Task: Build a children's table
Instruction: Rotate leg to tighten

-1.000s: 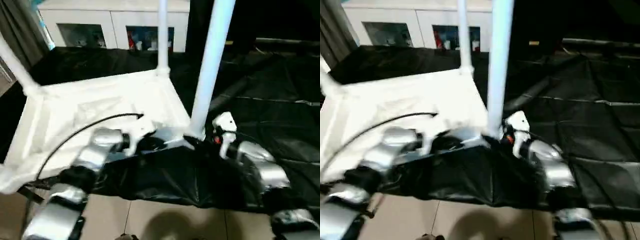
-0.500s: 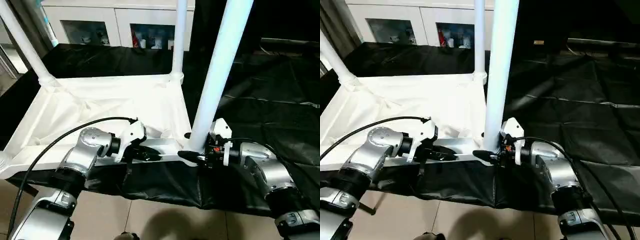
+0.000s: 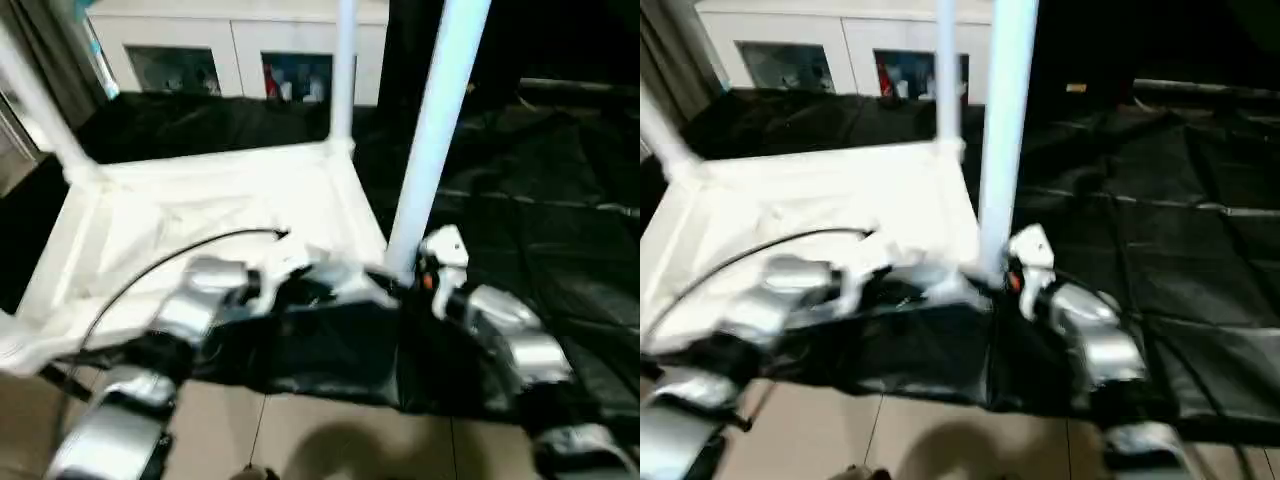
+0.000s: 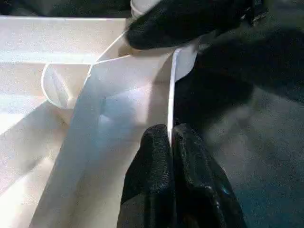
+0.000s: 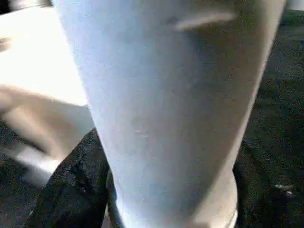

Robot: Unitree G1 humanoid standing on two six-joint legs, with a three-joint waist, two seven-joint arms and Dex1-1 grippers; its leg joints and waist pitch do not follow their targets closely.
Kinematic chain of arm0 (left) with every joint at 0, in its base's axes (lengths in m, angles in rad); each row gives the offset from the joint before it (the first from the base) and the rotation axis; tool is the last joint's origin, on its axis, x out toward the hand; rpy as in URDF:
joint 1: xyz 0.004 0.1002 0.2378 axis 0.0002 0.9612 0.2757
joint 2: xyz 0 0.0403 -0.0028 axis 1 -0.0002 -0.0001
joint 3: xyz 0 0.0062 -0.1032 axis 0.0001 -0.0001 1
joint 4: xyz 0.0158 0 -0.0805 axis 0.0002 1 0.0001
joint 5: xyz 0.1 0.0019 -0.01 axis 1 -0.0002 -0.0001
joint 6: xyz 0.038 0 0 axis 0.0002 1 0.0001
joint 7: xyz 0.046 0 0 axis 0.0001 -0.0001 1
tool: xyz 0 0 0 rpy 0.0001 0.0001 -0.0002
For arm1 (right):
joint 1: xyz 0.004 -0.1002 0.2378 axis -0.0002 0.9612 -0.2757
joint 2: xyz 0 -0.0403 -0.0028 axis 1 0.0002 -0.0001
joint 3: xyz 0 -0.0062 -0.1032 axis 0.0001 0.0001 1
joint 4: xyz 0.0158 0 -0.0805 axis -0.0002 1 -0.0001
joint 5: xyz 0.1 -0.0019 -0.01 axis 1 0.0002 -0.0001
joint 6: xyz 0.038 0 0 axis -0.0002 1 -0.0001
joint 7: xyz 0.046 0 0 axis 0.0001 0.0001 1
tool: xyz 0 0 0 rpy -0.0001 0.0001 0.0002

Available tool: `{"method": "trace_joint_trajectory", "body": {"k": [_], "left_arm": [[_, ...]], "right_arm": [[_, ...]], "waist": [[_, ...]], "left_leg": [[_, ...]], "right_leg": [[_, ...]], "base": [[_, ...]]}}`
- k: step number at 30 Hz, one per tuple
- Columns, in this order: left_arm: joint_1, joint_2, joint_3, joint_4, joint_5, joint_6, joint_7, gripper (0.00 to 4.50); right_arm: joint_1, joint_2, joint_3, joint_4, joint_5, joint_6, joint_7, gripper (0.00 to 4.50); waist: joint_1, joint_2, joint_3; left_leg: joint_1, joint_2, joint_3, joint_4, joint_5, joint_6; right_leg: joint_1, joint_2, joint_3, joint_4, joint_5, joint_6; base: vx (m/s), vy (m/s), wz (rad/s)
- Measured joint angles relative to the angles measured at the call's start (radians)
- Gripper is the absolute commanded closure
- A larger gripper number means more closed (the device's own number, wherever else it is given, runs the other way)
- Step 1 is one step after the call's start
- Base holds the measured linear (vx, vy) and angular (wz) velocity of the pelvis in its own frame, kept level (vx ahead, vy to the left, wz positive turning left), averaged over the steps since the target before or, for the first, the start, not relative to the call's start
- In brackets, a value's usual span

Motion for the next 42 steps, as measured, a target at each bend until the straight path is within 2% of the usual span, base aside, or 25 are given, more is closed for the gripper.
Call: {"method": "trace_joint_trajectory", "body": {"k": [6, 7, 10, 14, 19, 23, 27, 33, 42], "left_arm": [[-0.001, -0.07, 0.0, 0.014, 0.019, 0.001, 0.116, 4.5], [-0.001, -0.071, 0.0, 0.014, 0.019, 0.001, 0.118, 4.5], [-0.001, -0.071, 0.001, 0.014, 0.019, 0.001, 0.117, 4.5], [0.002, -0.058, 0.006, 0.007, 0.012, 0.0, 0.081, 4.5], [0.026, -0.002, 0.009, -0.024, -0.025, -0.011, -0.025, 4.5], [0.055, 0.075, 0.01, -0.069, -0.069, -0.016, -0.173, 4.5], [0.066, 0.112, 0.009, -0.088, -0.09, -0.012, -0.275, 4.5], [0.081, 0.144, 0.008, -0.108, -0.109, 0.004, -0.347, 4.5], [0.081, 0.144, 0.008, -0.108, -0.113, 0.008, -0.349, 4.5]], "right_arm": [[-0.028, 0.055, -0.036, 0.042, -0.022, -0.007, -0.182, 1.69], [-0.028, 0.055, -0.038, 0.045, -0.022, -0.012, -0.182, 1.13], [-0.026, 0.058, -0.047, 0.045, -0.012, -0.018, -0.159, 0.99], [-0.022, 0.034, -0.044, 0.038, -0.006, -0.02, -0.072, 0.57], [0.014, -0.035, -0.003, -0.011, 0.031, -0.017, 0.133, 0.57], [0.06, -0.119, 0.052, -0.093, 0.073, 0.007, 0.358, 0.57], [0.077, -0.154, 0.081, -0.124, 0.079, -0.003, 0.469, 0.57], [0.077, -0.172, 0.102, -0.129, 0.087, -0.009, 0.554, 0.57], [0.08, -0.163, 0.092, -0.129, 0.105, 0.011, 0.561, 1.29]], "waist": [[-0.001, 0.005, -0.003], [-0.001, 0.005, -0.003], [0.0, 0.006, -0.004], [-0.004, 0.007, -0.004], [-0.005, 0.009, -0.006], [0.001, 0.009, -0.006], [0.009, 0.009, -0.006], [0.009, 0.009, -0.005], [0.009, 0.007, -0.004]], "left_leg": [[0.0, -0.002, -0.001, -0.001, 0.0, 0.0], [0.0, -0.003, -0.001, -0.001, 0.0, 0.0], [0.0, -0.003, -0.001, -0.001, 0.0, 0.0], [-0.001, -0.003, -0.001, -0.002, 0.0, 0.0], [-0.001, 0.0, -0.002, -0.005, 0.0, 0.0], [-0.004, 0.003, -0.002, -0.006, 0.0, 0.0], [-0.006, 0.004, -0.001, -0.005, 0.0, 0.001], [-0.007, 0.003, 0.0, -0.004, 0.0, 0.001], [-0.007, 0.003, 0.0, -0.004, 0.0, 0.0]], "right_leg": [[0.004, -0.001, 0.001, -0.006, 0.0, 0.0], [0.004, -0.001, 0.001, -0.006, 0.0, 0.0], [0.004, -0.001, 0.001, -0.006, 0.0, 0.001], [0.002, -0.001, 0.0, -0.006, 0.0, 0.001], [0.001, 0.0, -0.003, -0.004, 0.004, -0.005], [-0.001, 0.002, -0.006, -0.003, 0.003, -0.003], [-0.003, 0.002, -0.006, -0.004, 0.001, -0.003], [-0.003, 0.001, -0.005, -0.004, 0.001, -0.003], [-0.003, 0.001, -0.005, -0.003, 0.001, -0.003]], "base": [[0.0, 0.0, 0.0], [0.0, 0.0, 0.0], [0.0, 0.0, 0.0], [0.0, 0.0, 0.0], [0.0, 0.0, 0.0], [0.0, 0.0, 0.0], [0.0, 0.0, 0.0], [0.0, 0.0, 0.0], [0.0, 0.0, 0.0]]}}
